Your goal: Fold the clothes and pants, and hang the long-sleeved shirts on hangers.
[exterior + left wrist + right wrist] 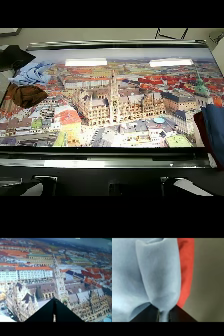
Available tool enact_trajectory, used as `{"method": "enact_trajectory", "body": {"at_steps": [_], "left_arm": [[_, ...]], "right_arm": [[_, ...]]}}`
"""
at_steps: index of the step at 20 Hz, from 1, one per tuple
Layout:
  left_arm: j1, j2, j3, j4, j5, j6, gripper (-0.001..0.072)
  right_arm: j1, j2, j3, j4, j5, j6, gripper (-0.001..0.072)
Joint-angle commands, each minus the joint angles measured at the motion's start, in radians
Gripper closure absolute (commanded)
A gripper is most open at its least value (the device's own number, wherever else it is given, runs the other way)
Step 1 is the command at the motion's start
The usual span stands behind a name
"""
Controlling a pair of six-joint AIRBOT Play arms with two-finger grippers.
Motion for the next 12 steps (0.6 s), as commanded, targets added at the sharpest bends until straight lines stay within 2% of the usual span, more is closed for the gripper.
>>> {"method": "enact_trajectory", "body": {"at_steps": [1, 2, 3, 4, 7, 9, 11, 12], "left_arm": [[-0.010, 0.000, 0.000, -0.003, 0.001, 0.000, 0.0683], [-0.011, 0.000, 0.000, -0.003, 0.002, 0.000, 0.0683], [-0.011, 0.000, 0.000, -0.003, 0.002, 0.000, 0.0683], [-0.011, 0.000, 0.000, -0.003, 0.006, 0.000, 0.0683], [-0.013, 0.001, 0.001, -0.048, 0.101, 0.001, 0.0683], [-0.038, -0.003, 0.001, -0.026, 0.240, 0.022, 0.0685], [-0.086, -0.025, 0.001, 0.161, 0.323, 0.014, 0.0686], [-0.109, -0.047, 0.001, 0.307, 0.306, -0.064, 0.0686]], "right_arm": [[0.000, 0.010, -0.045, -0.041, -0.015, 0.034, 0.0603], [0.000, 0.012, -0.043, -0.041, -0.015, 0.042, 0.0393], [0.000, 0.020, -0.035, -0.035, -0.016, 0.040, 0.0130], [0.003, 0.031, -0.010, -0.035, -0.019, 0.003, 0.0039], [0.003, 0.044, 0.247, 0.045, -0.036, -0.043, 0.0034], [0.026, 0.044, 0.467, 0.224, -0.195, -0.089, 0.0034], [0.147, 0.045, 0.626, 0.294, -0.354, -0.162, 0.0034], [0.236, 0.045, 0.669, 0.290, -0.391, -0.203, 0.0035]]}}
